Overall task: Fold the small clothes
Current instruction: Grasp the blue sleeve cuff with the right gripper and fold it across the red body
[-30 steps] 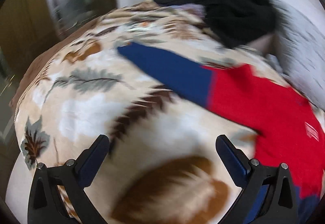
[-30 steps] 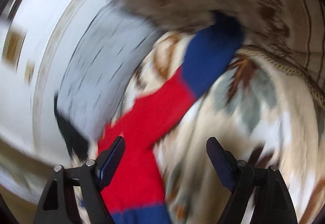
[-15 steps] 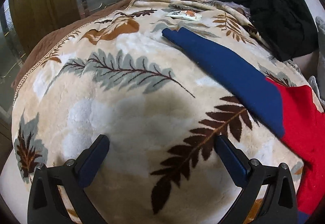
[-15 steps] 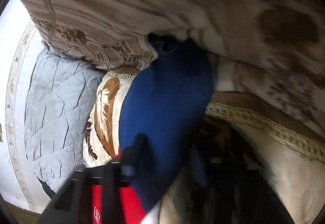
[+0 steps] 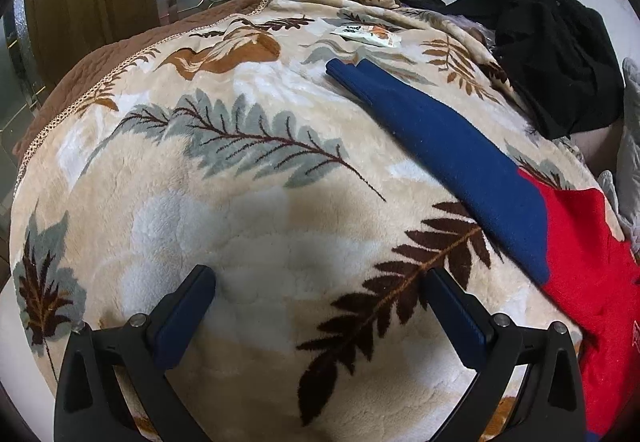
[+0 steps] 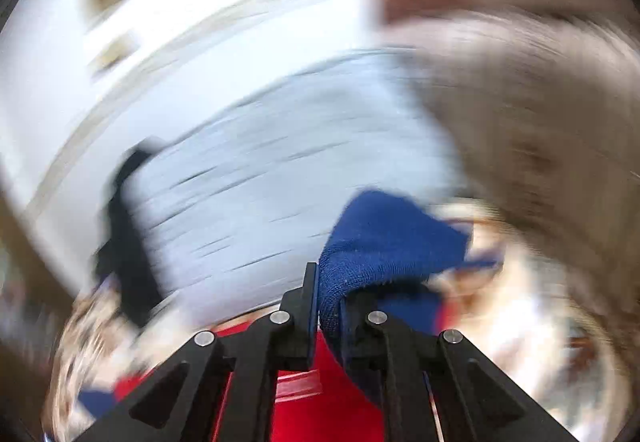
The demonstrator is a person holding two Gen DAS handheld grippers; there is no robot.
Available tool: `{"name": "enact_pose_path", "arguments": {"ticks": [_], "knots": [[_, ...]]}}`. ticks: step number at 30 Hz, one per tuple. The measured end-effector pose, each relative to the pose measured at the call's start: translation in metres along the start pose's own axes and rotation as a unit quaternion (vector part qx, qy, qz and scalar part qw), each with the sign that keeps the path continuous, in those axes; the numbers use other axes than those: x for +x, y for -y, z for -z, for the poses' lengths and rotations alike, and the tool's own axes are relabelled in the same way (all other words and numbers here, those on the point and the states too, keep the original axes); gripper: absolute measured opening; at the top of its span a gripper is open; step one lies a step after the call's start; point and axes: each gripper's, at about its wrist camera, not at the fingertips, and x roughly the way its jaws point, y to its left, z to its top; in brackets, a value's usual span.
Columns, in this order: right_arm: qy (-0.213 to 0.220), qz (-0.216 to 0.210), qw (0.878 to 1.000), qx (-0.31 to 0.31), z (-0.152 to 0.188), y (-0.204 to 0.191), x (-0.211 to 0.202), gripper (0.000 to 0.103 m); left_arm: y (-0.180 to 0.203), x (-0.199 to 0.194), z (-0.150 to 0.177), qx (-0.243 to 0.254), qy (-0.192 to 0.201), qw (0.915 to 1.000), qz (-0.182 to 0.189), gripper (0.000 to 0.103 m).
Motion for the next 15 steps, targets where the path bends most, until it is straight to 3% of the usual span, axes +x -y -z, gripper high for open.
{"name": "enact_pose_path", "arguments": {"ticks": [2, 3, 4, 5, 8, 12, 15], "knots": [[-0.043, -0.040, 0.997, -0.054, 0.030, -0.063, 0.021, 0.017, 0.003, 0.001, 0.001, 0.010, -0.001, 0.9999, -0.007, 0.103], [-0.080, -0.068, 0.992, -0.071, 0.054, -0.087, 0.041, 0.042, 0.005, 0.001, 0.002, 0.016, -0.002, 0.9998, -0.011, 0.103], [-0.121, -0.078, 0.986, -0.081, 0.083, -0.105, 0.062, 0.086, 0.006, 0.002, 0.002, 0.022, -0.002, 0.9996, -0.016, 0.103], [-0.149, -0.075, 0.982, -0.085, 0.106, -0.109, 0.075, 0.095, 0.008, 0.003, 0.003, 0.030, -0.003, 0.9993, -0.021, 0.103], [-0.205, -0.081, 0.974, -0.047, 0.171, -0.097, 0.084, 0.093, 0.009, 0.003, 0.003, 0.043, -0.006, 0.9988, -0.022, 0.103], [-0.165, -0.092, 0.982, -0.001, 0.185, -0.058, 0.041, 0.093, 0.010, -0.017, 0.001, 0.024, -0.005, 0.9996, 0.014, 0.103], [-0.138, -0.092, 0.986, -0.009, 0.190, -0.041, 0.024, 0.093, 0.041, -0.061, 0.002, 0.054, 0.026, 0.9938, 0.094, 0.103]]}}
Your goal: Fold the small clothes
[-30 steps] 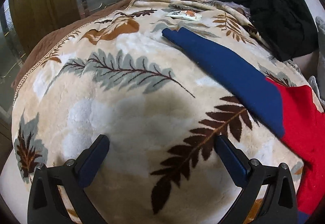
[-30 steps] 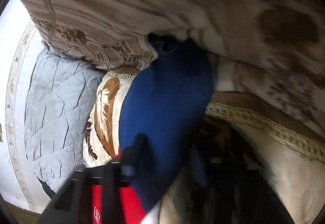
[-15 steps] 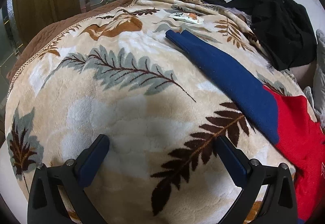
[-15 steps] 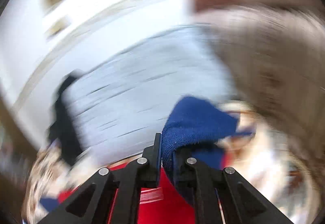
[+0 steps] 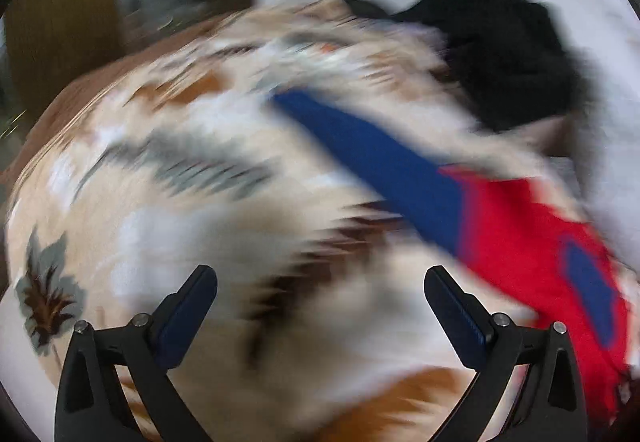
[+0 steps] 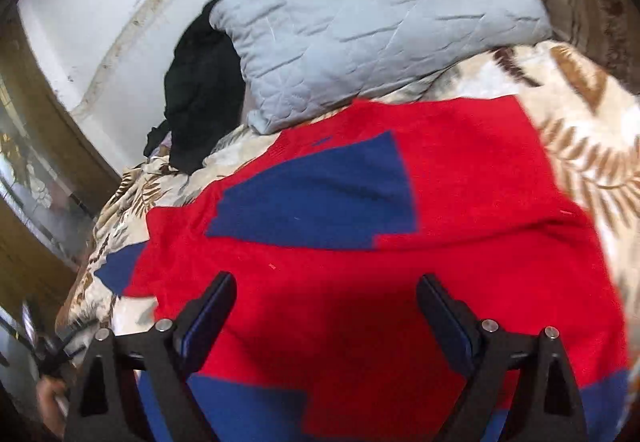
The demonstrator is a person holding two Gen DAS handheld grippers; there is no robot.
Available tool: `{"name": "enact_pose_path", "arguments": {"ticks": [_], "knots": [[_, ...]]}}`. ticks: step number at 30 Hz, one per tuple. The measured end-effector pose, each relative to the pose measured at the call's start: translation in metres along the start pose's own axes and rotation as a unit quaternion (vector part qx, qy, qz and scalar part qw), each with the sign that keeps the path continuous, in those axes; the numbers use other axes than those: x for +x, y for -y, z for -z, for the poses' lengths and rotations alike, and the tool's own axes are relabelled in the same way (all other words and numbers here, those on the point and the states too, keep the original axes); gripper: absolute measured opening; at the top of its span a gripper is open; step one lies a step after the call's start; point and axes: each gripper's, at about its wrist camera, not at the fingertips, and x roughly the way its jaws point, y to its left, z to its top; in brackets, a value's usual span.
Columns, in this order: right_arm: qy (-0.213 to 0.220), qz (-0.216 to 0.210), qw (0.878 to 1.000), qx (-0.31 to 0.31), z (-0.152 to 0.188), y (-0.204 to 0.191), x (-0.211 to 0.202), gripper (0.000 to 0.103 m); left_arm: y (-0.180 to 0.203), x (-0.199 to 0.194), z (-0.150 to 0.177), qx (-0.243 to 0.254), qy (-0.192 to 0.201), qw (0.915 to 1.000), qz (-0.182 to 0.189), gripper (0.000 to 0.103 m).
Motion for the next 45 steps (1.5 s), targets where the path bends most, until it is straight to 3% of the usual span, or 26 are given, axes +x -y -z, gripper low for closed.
{"name": "enact_pose_path", "arguments": {"ticks": [3, 6, 9, 10, 12, 15, 18, 21, 25, 26, 28, 29, 30, 31, 32, 37, 40, 42, 45], "knots": [[-0.017, -0.017, 0.999, 0.026, 0.018, 0.021, 0.004, 0.094, 0.066, -0.028, -0.007, 0.063, -0.004, 0.9898, 0.128, 0.103], [-0.009, -0.049, 0.997, 0.057, 0.023, 0.036, -0.005, 0.094, 0.140, -0.025, -0.014, 0.103, -0.049, 0.9652, 0.235, 0.103], [-0.003, -0.061, 0.996, 0.058, 0.027, 0.038, -0.006, 0.094, 0.202, 0.006, -0.016, 0.106, -0.117, 0.9416, 0.298, 0.102], [-0.001, -0.065, 0.996, 0.060, 0.030, 0.039, -0.006, 0.094, 0.214, 0.017, -0.015, 0.102, -0.132, 0.9384, 0.302, 0.101], [0.003, -0.074, 0.995, 0.065, 0.031, 0.041, -0.005, 0.094, 0.238, 0.051, -0.012, 0.091, -0.168, 0.9380, 0.290, 0.092], [0.008, -0.083, 0.994, 0.068, 0.033, 0.043, -0.006, 0.094, 0.243, 0.091, -0.011, 0.058, -0.213, 0.9394, 0.263, 0.080], [0.010, -0.086, 0.994, 0.069, 0.034, 0.043, -0.005, 0.094, 0.242, 0.110, -0.007, 0.034, -0.221, 0.9418, 0.251, 0.080], [0.011, -0.088, 0.994, 0.069, 0.033, 0.043, -0.005, 0.094, 0.241, 0.119, -0.002, 0.023, -0.237, 0.9374, 0.254, 0.080], [0.011, -0.088, 0.994, 0.070, 0.033, 0.042, -0.005, 0.094, 0.246, 0.130, 0.001, 0.023, -0.236, 0.9415, 0.240, 0.079], [0.011, -0.087, 0.994, 0.069, 0.033, 0.042, -0.005, 0.094, 0.247, 0.134, 0.000, 0.019, -0.239, 0.9429, 0.231, 0.073], [0.010, -0.086, 0.994, 0.069, 0.033, 0.042, -0.004, 0.094, 0.247, 0.137, -0.001, 0.019, -0.239, 0.9476, 0.211, 0.051], [0.010, -0.085, 0.994, 0.068, 0.033, 0.041, -0.004, 0.094, 0.248, 0.140, -0.002, 0.022, -0.245, 0.9492, 0.196, 0.018], [0.009, -0.083, 0.994, 0.067, 0.033, 0.041, -0.004, 0.094, 0.249, 0.145, -0.002, 0.020, -0.256, 0.9478, 0.189, 0.008], [0.009, -0.082, 0.994, 0.066, 0.033, 0.040, -0.004, 0.094, 0.247, 0.148, -0.002, 0.009, -0.265, 0.9453, 0.190, 0.008], [0.009, -0.082, 0.994, 0.066, 0.034, 0.040, -0.004, 0.094, 0.245, 0.143, -0.004, 0.010, -0.253, 0.9489, 0.188, 0.008], [0.007, -0.080, 0.995, 0.065, 0.033, 0.040, -0.004, 0.094, 0.228, 0.060, 0.005, 0.044, -0.128, 0.9689, 0.207, 0.007], [0.005, -0.078, 0.995, 0.064, 0.033, 0.040, -0.003, 0.094, 0.208, 0.075, 0.030, 0.039, -0.150, 0.9744, 0.163, 0.008], [0.003, -0.076, 0.995, 0.062, 0.033, 0.040, -0.003, 0.094, 0.206, 0.105, 0.045, 0.046, -0.191, 0.9692, 0.149, 0.010], [-0.011, -0.073, 0.995, 0.064, 0.028, 0.038, -0.005, 0.094, 0.206, 0.101, 0.041, 0.061, -0.169, 0.9710, 0.158, 0.011]]}}
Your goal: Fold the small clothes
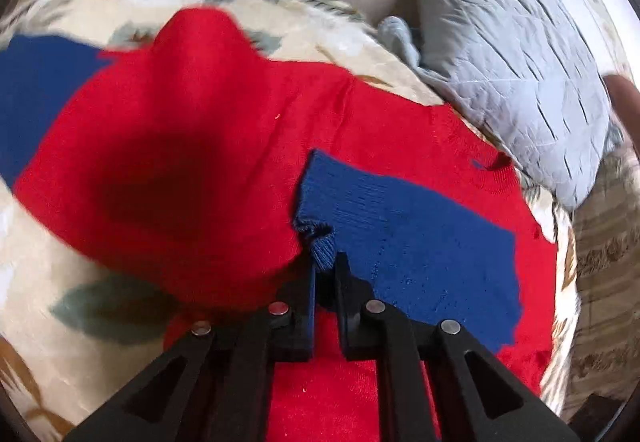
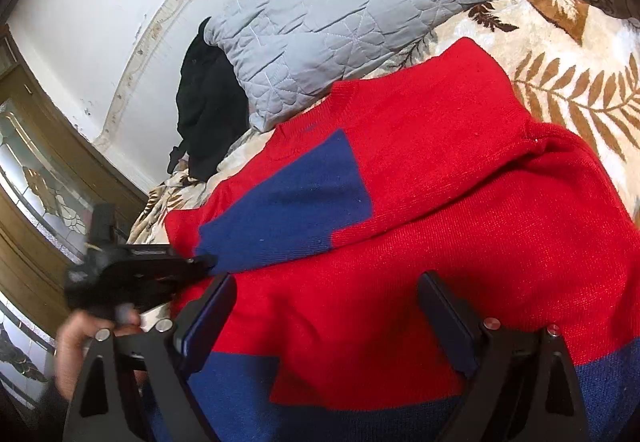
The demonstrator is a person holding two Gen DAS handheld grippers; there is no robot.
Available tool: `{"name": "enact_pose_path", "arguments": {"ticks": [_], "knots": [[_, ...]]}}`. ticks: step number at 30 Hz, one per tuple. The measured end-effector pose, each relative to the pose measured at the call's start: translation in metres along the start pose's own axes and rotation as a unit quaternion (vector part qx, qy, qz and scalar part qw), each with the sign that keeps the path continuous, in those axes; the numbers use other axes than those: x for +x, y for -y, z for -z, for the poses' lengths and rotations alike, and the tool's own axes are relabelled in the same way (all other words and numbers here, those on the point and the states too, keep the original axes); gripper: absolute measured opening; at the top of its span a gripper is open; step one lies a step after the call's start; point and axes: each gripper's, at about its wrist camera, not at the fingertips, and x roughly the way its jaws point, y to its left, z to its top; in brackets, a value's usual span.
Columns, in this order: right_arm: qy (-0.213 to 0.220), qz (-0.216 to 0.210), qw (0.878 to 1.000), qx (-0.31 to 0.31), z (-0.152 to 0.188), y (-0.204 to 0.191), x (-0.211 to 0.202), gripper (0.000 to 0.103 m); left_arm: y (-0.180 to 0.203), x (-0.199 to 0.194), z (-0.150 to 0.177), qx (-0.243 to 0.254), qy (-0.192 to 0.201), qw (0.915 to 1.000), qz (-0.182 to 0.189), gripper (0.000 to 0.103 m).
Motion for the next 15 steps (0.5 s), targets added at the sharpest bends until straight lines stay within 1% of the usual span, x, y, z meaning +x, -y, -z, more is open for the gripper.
{"name": "enact_pose_path", "arguments": {"ticks": [2, 4, 6, 7, 8, 9, 10, 11, 12, 13, 14, 15], "knots": [[-0.009, 0.001, 1.000, -0.008, -0.009, -0.007, -0.008, 0.094, 0.000, 0.000, 0.000, 0.004, -0.003, 1.0000, 0.000, 0.011], [0.015, -0.014, 1.000, -0.007, -0.029, -0.012, -0.024, 0.094, 0.000, 0.000, -0.001, 0.005, -0.005, 1.0000, 0.002, 0.011], [0.048, -0.021, 0.999, -0.001, -0.060, -0.014, -0.037, 0.094, 0.000, 0.002, -0.001, 0.006, -0.006, 1.0000, 0.005, 0.012], [0.057, -0.025, 0.998, 0.014, -0.080, -0.008, -0.036, 0.095, 0.002, 0.002, 0.000, 0.006, -0.008, 0.9999, 0.007, 0.013], [0.051, -0.017, 0.998, 0.034, -0.097, 0.004, -0.028, 0.099, 0.004, 0.001, 0.000, 0.010, -0.014, 0.9998, 0.011, 0.019], [0.039, 0.001, 0.998, 0.048, -0.108, 0.017, -0.017, 0.100, 0.005, 0.000, 0.000, 0.015, -0.023, 0.9994, 0.020, 0.030], [0.017, 0.033, 0.997, 0.069, -0.116, 0.037, -0.001, 0.099, 0.005, -0.003, -0.002, 0.018, -0.033, 0.9988, 0.030, 0.035], [-0.027, 0.076, 0.991, 0.109, -0.118, 0.064, 0.018, 0.094, 0.001, -0.014, -0.003, 0.017, -0.034, 0.9984, 0.042, 0.043], [-0.040, 0.075, 0.986, 0.147, -0.117, 0.086, 0.023, 0.089, -0.007, -0.032, -0.003, 0.013, -0.016, 0.9981, 0.057, 0.051], [-0.005, 0.055, 0.987, 0.152, -0.117, 0.088, 0.009, 0.088, -0.015, -0.045, -0.004, 0.012, 0.001, 0.9976, 0.068, 0.058], [0.020, 0.055, 0.988, 0.144, -0.116, 0.081, -0.007, 0.090, -0.030, -0.064, -0.006, 0.007, 0.028, 0.9965, 0.079, 0.072], [0.041, 0.048, 0.989, 0.132, -0.113, 0.072, -0.020, 0.091, -0.049, -0.082, -0.009, -0.004, 0.054, 0.9953, 0.080, 0.080]]}}
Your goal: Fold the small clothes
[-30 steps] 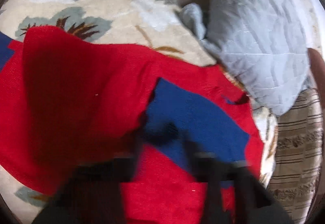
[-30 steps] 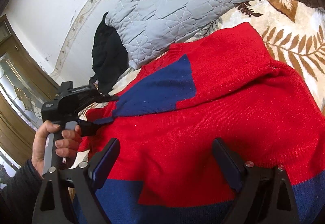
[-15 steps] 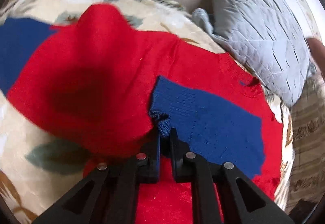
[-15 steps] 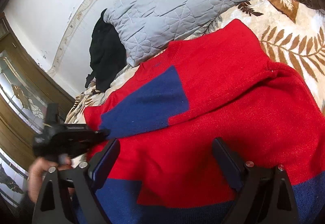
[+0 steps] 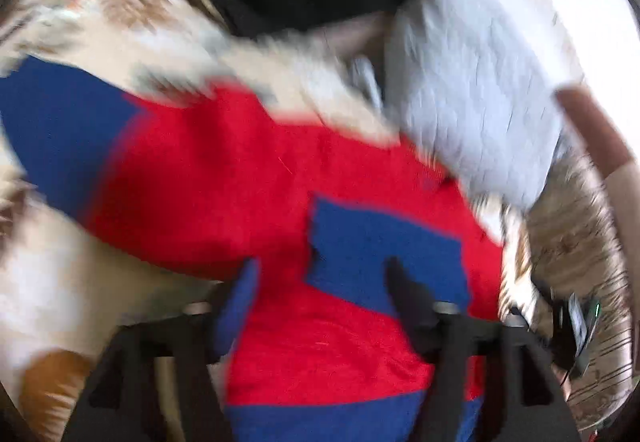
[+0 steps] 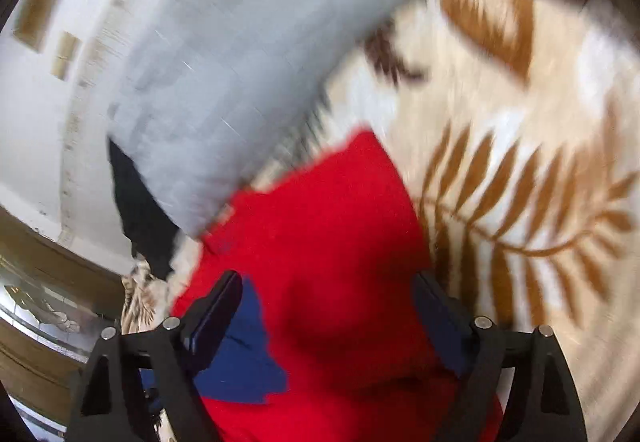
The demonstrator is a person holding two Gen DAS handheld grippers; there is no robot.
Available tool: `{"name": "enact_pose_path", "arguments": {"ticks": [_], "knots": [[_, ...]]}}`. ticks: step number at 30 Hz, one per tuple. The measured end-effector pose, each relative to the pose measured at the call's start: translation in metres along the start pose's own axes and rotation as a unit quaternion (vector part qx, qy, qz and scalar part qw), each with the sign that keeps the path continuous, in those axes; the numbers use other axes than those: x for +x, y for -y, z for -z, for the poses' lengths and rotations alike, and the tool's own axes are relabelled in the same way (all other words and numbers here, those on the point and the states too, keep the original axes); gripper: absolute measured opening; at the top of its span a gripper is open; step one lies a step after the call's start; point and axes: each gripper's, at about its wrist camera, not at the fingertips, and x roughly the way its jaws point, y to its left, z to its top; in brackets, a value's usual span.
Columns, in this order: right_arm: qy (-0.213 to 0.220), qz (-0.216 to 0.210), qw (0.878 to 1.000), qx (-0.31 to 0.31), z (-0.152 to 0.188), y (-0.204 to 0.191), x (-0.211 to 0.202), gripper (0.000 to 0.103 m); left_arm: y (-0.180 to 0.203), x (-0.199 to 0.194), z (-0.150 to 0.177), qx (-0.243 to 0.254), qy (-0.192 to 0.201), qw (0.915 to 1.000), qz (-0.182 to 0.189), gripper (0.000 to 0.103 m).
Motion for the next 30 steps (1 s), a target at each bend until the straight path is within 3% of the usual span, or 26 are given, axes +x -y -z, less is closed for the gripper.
{"name": "enact_pose_path", "arguments": {"ticks": [2, 4, 8, 11, 16, 20, 22, 23, 25, 27, 28, 30], "knots": [[0.024, -0.027, 0.999, -0.039, 0.022, -0.013, -0.022, 0.099, -0.044, -0.036, -0.013, -0.040, 0.051, 0.9978, -0.013, 0.081], [0.017, -0.026, 0.996, -0.086, 0.053, -0.023, -0.031, 0.099, -0.098, -0.060, -0.030, -0.102, 0.086, 0.9906, -0.031, 0.081], [-0.032, -0.017, 0.988, -0.147, 0.111, -0.027, -0.020, 0.099, -0.208, -0.076, -0.067, -0.232, 0.113, 0.9651, -0.041, 0.079], [-0.031, 0.010, 0.981, -0.189, 0.126, -0.030, -0.015, 0.100, -0.244, -0.066, -0.089, -0.273, 0.116, 0.9536, -0.050, 0.079], [-0.038, 0.015, 0.980, -0.194, 0.128, -0.029, -0.011, 0.100, -0.261, -0.050, -0.108, -0.275, 0.112, 0.9529, -0.062, 0.079], [-0.038, 0.018, 0.980, -0.195, 0.127, -0.030, -0.008, 0.100, -0.267, -0.045, -0.114, -0.278, 0.107, 0.9511, -0.082, 0.068], [-0.038, 0.018, 0.980, -0.195, 0.127, -0.030, -0.008, 0.100, -0.266, -0.045, -0.117, -0.265, 0.098, 0.9532, -0.109, 0.019], [-0.038, 0.017, 0.980, -0.195, 0.127, -0.029, -0.008, 0.100, -0.270, -0.040, -0.119, -0.265, 0.076, 0.9531, -0.125, 0.008], [-0.038, 0.017, 0.980, -0.194, 0.127, -0.029, -0.007, 0.100, -0.270, -0.039, -0.122, -0.264, 0.073, 0.9529, -0.130, 0.007], [-0.037, 0.016, 0.980, -0.193, 0.127, -0.029, -0.007, 0.100, -0.244, -0.052, -0.127, -0.219, 0.092, 0.9586, -0.156, 0.007], [-0.036, 0.014, 0.981, -0.192, 0.127, -0.029, -0.008, 0.100, -0.225, -0.061, -0.129, -0.190, 0.106, 0.9621, -0.165, 0.006], [-0.035, 0.009, 0.982, -0.188, 0.126, -0.027, -0.008, 0.100, -0.171, -0.081, -0.134, -0.123, 0.136, 0.9721, -0.146, 0.006]]}}
